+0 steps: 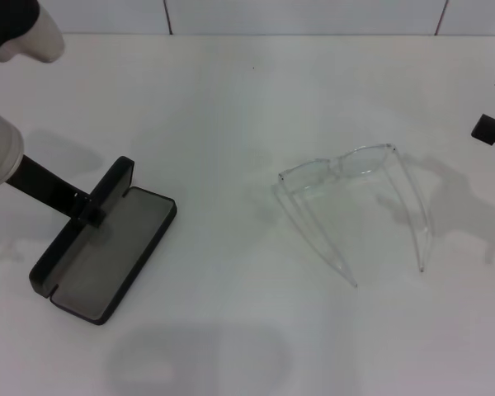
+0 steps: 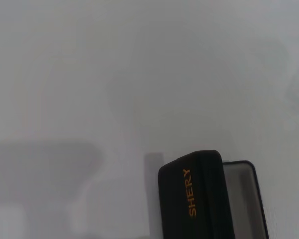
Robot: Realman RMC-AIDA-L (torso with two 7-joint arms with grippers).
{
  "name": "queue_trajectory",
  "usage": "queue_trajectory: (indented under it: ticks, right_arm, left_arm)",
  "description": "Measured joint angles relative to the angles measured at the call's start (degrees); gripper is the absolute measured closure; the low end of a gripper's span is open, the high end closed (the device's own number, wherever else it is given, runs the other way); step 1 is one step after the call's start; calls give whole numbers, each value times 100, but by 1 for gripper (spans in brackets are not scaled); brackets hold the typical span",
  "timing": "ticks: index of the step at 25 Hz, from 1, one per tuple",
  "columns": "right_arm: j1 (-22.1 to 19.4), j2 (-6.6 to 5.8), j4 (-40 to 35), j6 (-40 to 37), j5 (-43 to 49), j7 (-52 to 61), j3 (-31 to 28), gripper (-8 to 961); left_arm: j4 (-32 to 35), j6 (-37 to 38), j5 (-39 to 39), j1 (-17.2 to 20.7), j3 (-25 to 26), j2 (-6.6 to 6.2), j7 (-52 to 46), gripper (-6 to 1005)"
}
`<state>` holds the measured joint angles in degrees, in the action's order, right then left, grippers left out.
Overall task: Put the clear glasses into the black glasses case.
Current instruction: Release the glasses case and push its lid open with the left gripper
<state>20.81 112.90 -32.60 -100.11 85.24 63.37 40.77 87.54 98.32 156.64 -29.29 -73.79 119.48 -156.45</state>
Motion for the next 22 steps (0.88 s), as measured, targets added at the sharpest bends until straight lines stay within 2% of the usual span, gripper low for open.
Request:
queue_trajectory:
  ticks: [3, 10, 13, 17, 22]
  right_arm:
    - [-34, 7, 0, -6, -38, -8, 0, 69]
    - [-110, 25, 0, -78, -133, -83, -3, 68]
    - [-186, 34, 35, -151, -209, -170, -111, 68]
    - [-364, 11, 259, -591, -257, -345, -720, 68]
    - [-735, -53, 521, -1182, -264, -444, -1626, 69]
  left_arm:
    - [22, 21, -50, -1, -5, 2, 15, 651]
    - [101, 57, -293, -4, 5, -1, 184, 742]
    - [506, 50, -416, 39, -15, 2, 567, 806]
    - [1083, 32, -718, 66, -144, 8, 1361, 895]
    - [1307, -42, -733, 65, -612, 12, 1787, 912]
